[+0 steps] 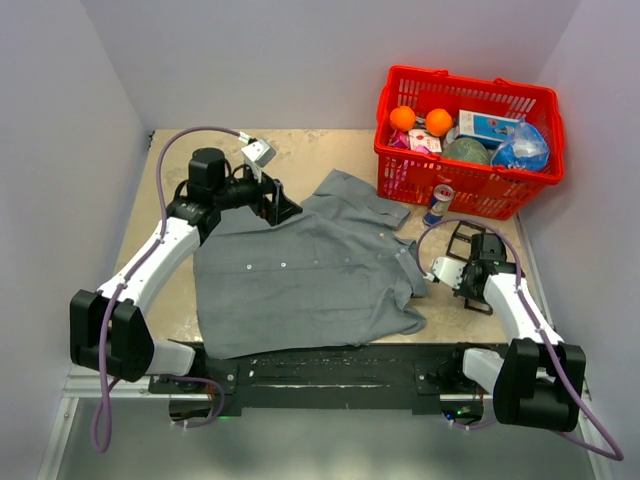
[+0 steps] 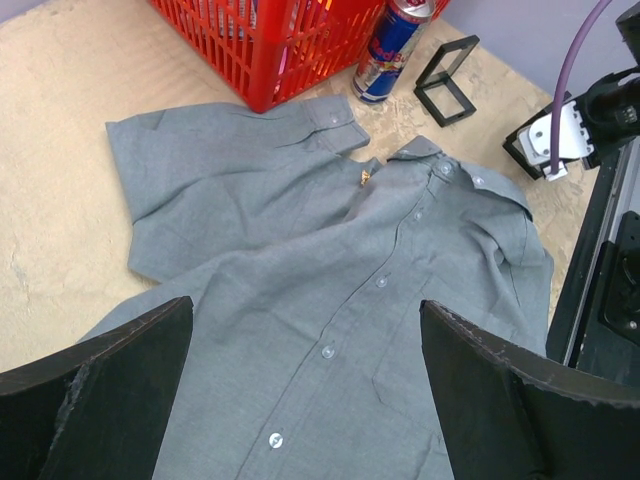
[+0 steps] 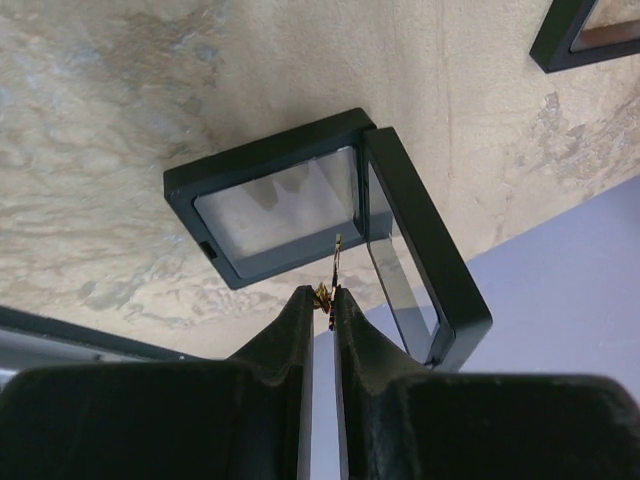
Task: Remove the brooch from the garment
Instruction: Place the brooch in the brooch box.
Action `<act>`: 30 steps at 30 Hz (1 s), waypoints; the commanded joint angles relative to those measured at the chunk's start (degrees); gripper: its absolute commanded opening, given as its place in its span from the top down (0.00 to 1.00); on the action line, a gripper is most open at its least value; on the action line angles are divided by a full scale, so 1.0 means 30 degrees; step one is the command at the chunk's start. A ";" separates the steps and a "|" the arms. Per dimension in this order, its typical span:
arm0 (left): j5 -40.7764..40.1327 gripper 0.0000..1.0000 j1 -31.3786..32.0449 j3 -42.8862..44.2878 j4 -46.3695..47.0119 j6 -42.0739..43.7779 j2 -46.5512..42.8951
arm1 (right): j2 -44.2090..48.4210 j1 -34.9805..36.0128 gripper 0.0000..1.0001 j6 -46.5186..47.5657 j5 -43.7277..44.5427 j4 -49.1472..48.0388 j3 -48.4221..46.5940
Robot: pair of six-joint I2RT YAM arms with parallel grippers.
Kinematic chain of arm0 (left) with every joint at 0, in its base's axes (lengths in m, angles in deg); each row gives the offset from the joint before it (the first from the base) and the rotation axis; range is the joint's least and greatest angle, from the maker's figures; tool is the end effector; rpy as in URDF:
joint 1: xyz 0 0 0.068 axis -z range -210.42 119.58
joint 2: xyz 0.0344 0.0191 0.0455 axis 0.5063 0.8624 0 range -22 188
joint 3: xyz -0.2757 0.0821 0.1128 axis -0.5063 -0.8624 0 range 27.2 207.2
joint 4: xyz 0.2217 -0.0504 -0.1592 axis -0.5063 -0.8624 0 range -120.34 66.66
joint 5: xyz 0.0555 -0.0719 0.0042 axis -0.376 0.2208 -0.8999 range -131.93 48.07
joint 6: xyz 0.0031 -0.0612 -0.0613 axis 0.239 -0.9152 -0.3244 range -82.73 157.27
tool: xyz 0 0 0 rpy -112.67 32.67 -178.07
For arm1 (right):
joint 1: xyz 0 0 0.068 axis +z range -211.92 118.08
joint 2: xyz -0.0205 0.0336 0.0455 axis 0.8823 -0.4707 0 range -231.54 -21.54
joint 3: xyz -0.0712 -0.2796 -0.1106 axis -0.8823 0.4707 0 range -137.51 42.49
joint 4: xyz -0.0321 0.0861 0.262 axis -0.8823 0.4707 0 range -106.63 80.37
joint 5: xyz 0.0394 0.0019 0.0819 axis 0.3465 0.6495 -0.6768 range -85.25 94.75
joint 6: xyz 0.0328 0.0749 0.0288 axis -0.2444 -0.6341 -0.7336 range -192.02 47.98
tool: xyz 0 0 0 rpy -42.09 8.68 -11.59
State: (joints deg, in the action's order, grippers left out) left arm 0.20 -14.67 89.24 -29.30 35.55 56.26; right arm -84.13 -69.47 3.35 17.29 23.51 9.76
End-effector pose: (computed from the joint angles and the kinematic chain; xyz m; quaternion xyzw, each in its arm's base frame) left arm 0.3212 -0.1440 0.3435 0.2937 0.7441 -0.3738 0.4693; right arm 0.1857 -0.0413 0.1626 -0.5304 0.8230 -0.1949 0.0582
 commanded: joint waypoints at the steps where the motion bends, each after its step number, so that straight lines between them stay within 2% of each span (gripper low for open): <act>1: 0.0019 0.00 -0.0181 0.1058 -0.0065 -0.0307 -0.0041 | -0.0260 -0.0090 0.92 0.0568 0.0450 -0.2128 0.0655; 12: -0.0039 0.00 -0.0181 0.1175 -0.0241 -0.0278 -0.0012 | -0.0115 -0.0061 0.86 0.0803 0.0567 -0.3184 0.2003; 18: 0.0019 0.00 -0.0181 0.1204 -0.0739 -0.0102 0.0017 | 0.0032 -0.0090 0.79 0.0511 0.0538 -0.3068 0.2326; 30: 0.0370 0.00 -0.0181 0.0970 0.0138 -0.0774 0.0105 | 0.1495 -0.0061 0.64 0.0013 -0.0194 -0.0345 0.1683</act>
State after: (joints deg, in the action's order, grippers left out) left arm 0.02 -14.67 90.42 -31.97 34.87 56.39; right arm -81.70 -69.50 4.40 18.21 18.62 16.47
